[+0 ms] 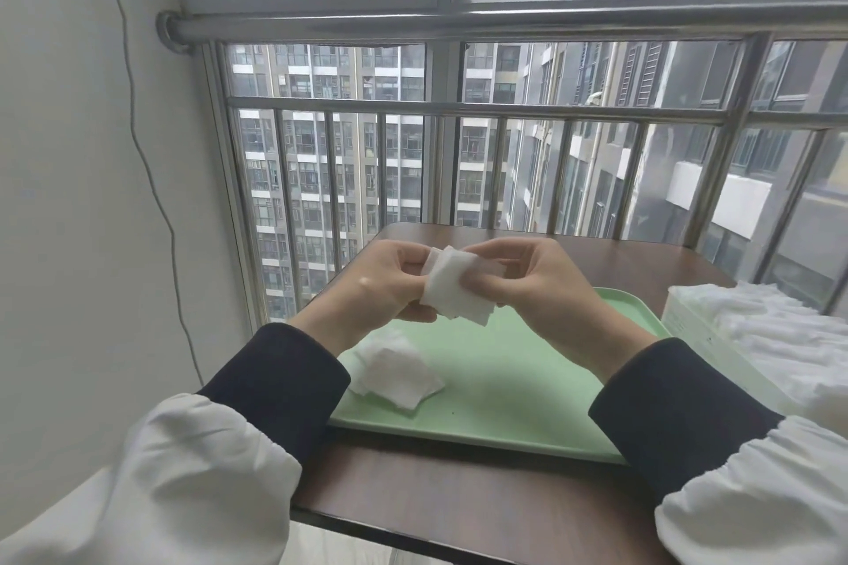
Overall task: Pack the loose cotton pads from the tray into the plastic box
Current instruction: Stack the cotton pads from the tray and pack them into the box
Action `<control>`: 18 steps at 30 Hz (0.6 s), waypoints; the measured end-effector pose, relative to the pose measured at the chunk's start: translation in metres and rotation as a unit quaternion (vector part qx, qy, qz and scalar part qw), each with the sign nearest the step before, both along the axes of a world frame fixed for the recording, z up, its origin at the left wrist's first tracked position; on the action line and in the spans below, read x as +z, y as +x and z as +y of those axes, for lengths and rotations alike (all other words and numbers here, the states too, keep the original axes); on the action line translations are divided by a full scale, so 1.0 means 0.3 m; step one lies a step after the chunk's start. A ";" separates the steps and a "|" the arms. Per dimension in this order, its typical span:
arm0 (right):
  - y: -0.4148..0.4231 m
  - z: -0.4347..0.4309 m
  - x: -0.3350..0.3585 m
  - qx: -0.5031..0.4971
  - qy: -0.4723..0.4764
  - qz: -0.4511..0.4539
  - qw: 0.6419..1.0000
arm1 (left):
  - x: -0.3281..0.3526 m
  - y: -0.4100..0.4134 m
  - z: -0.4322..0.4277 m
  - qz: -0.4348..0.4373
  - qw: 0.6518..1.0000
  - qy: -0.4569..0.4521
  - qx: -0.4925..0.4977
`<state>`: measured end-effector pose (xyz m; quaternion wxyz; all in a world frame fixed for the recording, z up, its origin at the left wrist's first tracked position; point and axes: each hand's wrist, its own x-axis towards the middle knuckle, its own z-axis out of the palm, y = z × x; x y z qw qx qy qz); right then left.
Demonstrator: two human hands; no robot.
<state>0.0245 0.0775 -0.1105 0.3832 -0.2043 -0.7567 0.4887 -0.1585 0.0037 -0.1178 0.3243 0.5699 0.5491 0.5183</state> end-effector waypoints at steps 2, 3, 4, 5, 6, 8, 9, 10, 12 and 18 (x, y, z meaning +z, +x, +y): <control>0.001 0.005 -0.002 -0.017 0.018 -0.015 1.000 | 0.002 0.002 -0.002 0.004 1.000 0.004 -0.010; 0.001 0.007 -0.002 -0.028 0.022 -0.018 0.999 | 0.002 0.003 -0.005 0.008 1.000 0.003 -0.018; 0.001 0.008 -0.003 -0.040 0.026 -0.021 0.999 | 0.001 0.004 -0.007 0.011 1.000 0.000 -0.028; 0.000 0.009 -0.003 -0.053 0.030 -0.024 0.998 | 0.001 0.005 -0.009 0.015 0.999 -0.005 -0.039; 0.000 0.008 -0.004 -0.064 0.038 -0.029 0.997 | 0.001 0.006 -0.011 0.018 0.999 -0.009 -0.050; -0.002 0.006 -0.005 -0.080 0.059 -0.038 0.994 | 0.004 0.010 -0.015 0.023 0.997 -0.016 -0.069; -0.002 0.007 -0.007 -0.087 0.070 -0.044 0.993 | 0.005 0.011 -0.015 0.022 0.997 -0.019 -0.076; -0.003 0.009 -0.009 -0.094 0.080 -0.049 0.991 | 0.005 0.011 -0.016 0.020 0.996 -0.020 -0.081; -0.004 0.014 -0.014 -0.109 0.099 -0.054 0.988 | 0.005 0.007 -0.018 0.022 0.995 -0.023 -0.091; -0.010 0.025 -0.025 -0.156 0.170 -0.088 0.969 | 0.000 -0.002 -0.014 0.016 0.993 -0.022 -0.111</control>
